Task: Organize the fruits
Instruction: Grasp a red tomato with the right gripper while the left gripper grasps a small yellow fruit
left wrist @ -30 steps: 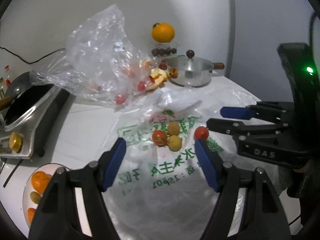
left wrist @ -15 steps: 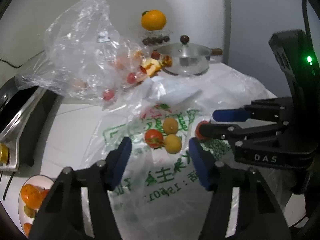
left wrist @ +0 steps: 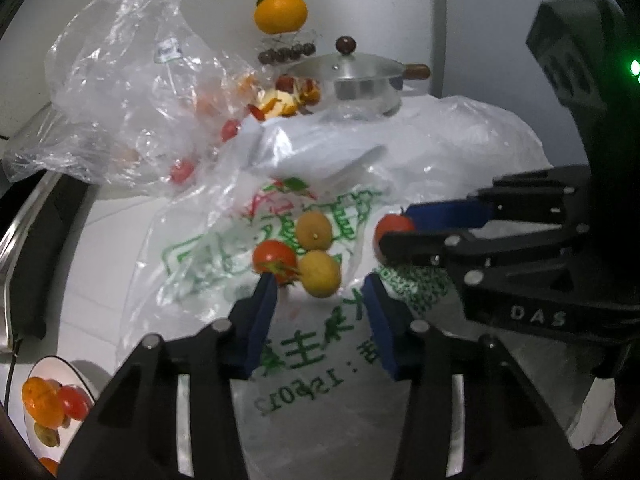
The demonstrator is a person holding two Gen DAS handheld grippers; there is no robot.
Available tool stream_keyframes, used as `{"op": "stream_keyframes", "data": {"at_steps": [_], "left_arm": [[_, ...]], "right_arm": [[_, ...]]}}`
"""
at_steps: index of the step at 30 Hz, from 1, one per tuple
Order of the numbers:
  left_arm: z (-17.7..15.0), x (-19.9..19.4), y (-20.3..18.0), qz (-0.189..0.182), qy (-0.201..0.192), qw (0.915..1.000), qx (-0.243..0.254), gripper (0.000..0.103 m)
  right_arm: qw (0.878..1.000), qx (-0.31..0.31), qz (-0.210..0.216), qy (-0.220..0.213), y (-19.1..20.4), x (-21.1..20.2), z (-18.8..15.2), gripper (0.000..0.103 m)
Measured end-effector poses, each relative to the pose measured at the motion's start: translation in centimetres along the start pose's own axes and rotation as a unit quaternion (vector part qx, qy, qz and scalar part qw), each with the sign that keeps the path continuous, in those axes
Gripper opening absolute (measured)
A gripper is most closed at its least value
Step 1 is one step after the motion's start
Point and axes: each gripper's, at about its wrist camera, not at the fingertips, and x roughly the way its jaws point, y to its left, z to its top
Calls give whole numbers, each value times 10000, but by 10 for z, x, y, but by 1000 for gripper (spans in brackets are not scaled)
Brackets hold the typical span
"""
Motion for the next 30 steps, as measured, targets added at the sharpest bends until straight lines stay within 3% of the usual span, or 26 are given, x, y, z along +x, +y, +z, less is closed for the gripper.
{"op": "stream_keyframes", "data": {"at_steps": [5, 17, 20, 25, 30], "left_arm": [[3, 8, -3, -69, 153, 9999, 24, 39], [18, 27, -1, -69, 595, 9981, -130, 39], [19, 29, 0, -83, 616, 9980, -136, 37], [19, 29, -1, -106, 597, 9981, -134, 26], [17, 23, -2, -186, 538, 9983, -112, 25]], "right_arm": [[10000, 38, -15, -88, -5, -6, -1, 29], [9995, 174, 29, -280, -12, -14, -2, 29], [9993, 203, 39, -320, -14, -16, -2, 29], [9991, 215, 48, -359, -15, -18, -3, 29], [9991, 209, 31, -375, -15, -19, -4, 29]]}}
